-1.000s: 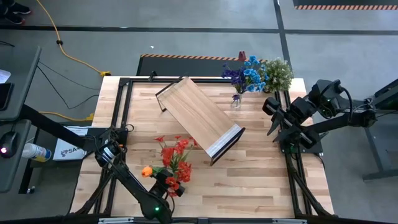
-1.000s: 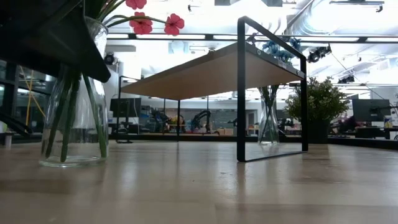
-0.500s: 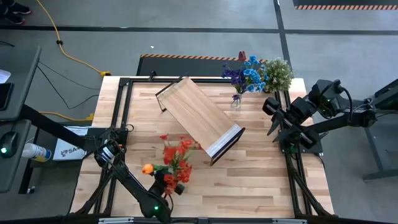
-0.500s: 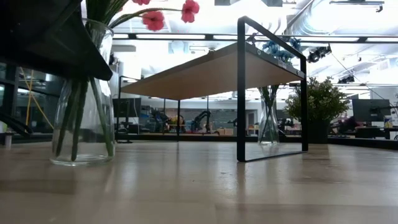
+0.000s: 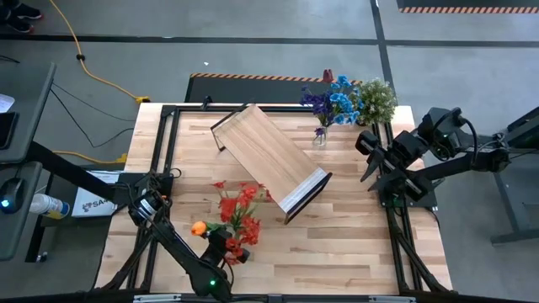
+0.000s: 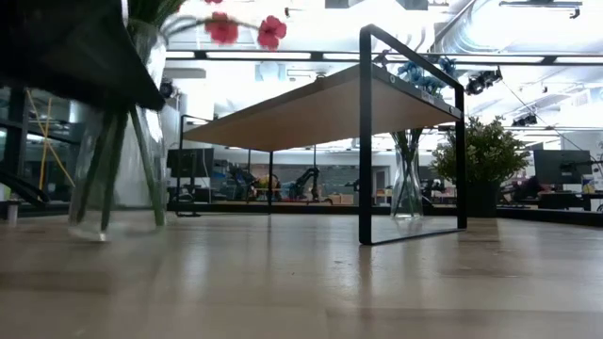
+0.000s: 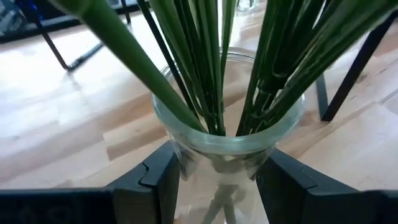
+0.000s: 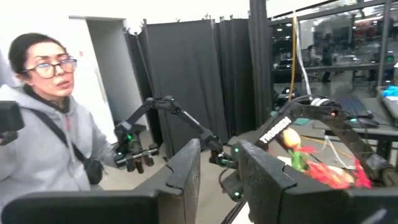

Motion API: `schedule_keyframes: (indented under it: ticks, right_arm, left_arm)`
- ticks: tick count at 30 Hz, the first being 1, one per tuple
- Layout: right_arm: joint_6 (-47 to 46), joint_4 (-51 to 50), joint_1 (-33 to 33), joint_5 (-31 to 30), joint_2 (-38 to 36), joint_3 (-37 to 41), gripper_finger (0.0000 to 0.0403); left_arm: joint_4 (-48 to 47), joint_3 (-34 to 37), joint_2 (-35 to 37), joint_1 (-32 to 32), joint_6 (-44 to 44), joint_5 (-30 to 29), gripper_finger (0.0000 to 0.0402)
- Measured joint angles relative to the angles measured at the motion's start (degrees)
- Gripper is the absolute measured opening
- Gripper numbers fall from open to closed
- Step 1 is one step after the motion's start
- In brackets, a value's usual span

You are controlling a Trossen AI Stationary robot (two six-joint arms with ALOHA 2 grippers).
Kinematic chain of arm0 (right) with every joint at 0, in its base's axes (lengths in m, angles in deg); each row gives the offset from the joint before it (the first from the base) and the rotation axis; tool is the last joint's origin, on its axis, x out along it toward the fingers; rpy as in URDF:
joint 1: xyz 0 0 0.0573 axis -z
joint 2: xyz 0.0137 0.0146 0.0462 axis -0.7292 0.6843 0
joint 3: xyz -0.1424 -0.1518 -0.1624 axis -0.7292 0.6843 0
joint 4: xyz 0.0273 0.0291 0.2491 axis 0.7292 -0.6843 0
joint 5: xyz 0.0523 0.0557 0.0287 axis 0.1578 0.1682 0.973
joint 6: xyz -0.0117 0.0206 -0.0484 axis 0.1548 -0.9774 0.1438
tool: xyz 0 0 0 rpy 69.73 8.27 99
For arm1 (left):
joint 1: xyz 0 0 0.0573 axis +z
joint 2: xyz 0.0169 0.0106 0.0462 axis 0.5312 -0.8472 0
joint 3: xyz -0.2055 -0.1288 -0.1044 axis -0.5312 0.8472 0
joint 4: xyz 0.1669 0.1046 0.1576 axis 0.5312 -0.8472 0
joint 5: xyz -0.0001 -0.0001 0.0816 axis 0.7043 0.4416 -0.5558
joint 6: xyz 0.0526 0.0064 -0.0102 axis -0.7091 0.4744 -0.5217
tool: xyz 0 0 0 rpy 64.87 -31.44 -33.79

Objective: Pick and place flowers into a vace then onto a shelf
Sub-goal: Put the bottom transparent vase on the shelf

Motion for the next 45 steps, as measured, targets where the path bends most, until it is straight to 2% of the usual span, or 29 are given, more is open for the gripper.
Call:
schedule_keyframes:
  ticks: [12,20,26,31,45]
  right_arm:
    - [1.42,0.48,0.02,-0.44,0.00,0.00,0.0099]
    - [1.41,0.85,0.02,-0.42,0.00,0.00,0.0099]
    - [1.33,1.42,0.02,-0.42,0.00,0.00,0.0098]
    - [1.25,1.47,0.02,-0.42,0.00,0.00,0.0098]
    - [0.77,1.88,0.02,-0.18,-0.34,0.00,0.0098]
  left_arm:
    - [-1.40,-5.42,0.09,0.00,-1.93,-2.46,0.0205]
    - [-1.58,-7.34,3.69,0.00,-4.31,-5.86,0.0205]
    - [-1.36,-10.61,7.68,0.04,-11.48,-10.27,0.0205]
    - [-1.47,-13.83,10.54,1.18,-18.23,-11.68,0.0205]
    - [-1.49,-24.49,16.45,12.11,-42.48,-14.39,0.0205]
